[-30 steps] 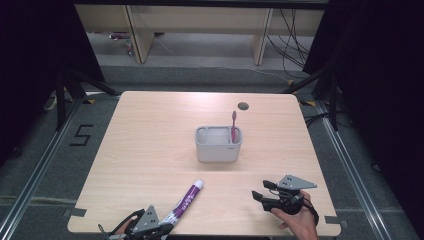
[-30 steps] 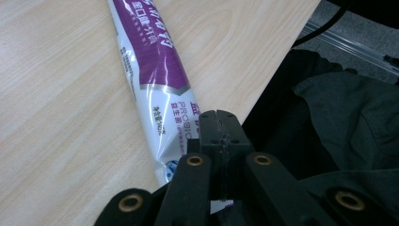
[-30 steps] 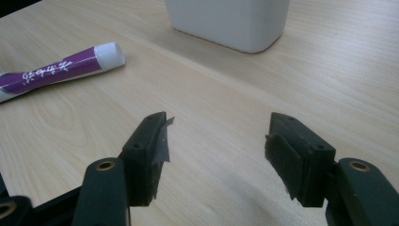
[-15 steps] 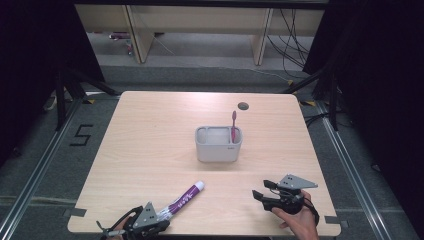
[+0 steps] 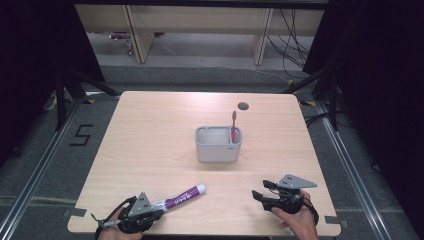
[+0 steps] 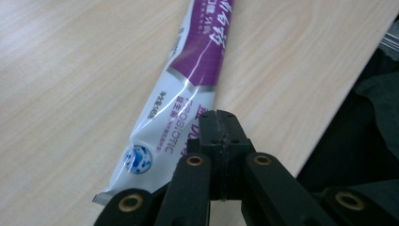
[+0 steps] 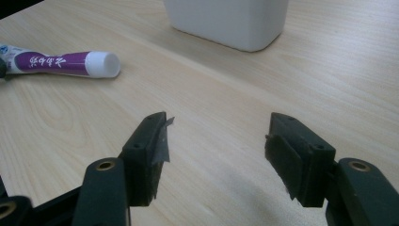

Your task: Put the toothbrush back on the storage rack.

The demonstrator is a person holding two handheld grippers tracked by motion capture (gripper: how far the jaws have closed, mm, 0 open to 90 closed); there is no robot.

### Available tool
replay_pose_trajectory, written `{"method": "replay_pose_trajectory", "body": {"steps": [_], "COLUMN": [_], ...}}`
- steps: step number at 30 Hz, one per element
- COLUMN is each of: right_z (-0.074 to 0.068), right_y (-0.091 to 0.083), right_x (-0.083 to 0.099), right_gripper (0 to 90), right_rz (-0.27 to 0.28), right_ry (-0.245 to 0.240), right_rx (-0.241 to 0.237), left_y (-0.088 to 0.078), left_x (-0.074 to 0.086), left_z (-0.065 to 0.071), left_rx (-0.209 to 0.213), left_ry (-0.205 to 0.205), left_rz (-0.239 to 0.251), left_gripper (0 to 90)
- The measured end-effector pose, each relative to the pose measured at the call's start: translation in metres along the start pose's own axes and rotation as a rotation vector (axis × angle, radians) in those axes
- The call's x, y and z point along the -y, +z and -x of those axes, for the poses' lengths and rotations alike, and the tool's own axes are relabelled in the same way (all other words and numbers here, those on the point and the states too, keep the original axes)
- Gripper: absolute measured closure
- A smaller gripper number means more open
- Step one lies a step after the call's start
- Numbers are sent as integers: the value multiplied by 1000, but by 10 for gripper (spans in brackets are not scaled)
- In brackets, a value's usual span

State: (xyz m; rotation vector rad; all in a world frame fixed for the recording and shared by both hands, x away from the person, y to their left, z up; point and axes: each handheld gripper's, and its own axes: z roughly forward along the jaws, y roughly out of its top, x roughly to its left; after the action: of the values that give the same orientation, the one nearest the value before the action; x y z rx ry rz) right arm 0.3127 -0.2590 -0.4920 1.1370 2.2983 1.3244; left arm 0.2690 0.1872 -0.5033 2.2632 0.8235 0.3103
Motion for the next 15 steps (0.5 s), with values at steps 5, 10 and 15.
{"method": "replay_pose_trajectory", "body": {"steps": [5,10,15], "right_z": [0,0,-2], "right_y": [-1,0,0], "right_x": [0,-1,-1], "right_gripper": [394,395,395], "right_rz": [4,4,-2], "right_ry": [7,-2,33], "right_rx": [-3,-3,-16], "left_y": [3,10,14], "left_x": [-4,-12,-20], "left_z": [-11,-21,-30], "left_rx": [-21,-31,-45], "left_ry": [5,-2,11], "left_rz": [-12,-11,-18], "left_gripper": [897,897,897]}}
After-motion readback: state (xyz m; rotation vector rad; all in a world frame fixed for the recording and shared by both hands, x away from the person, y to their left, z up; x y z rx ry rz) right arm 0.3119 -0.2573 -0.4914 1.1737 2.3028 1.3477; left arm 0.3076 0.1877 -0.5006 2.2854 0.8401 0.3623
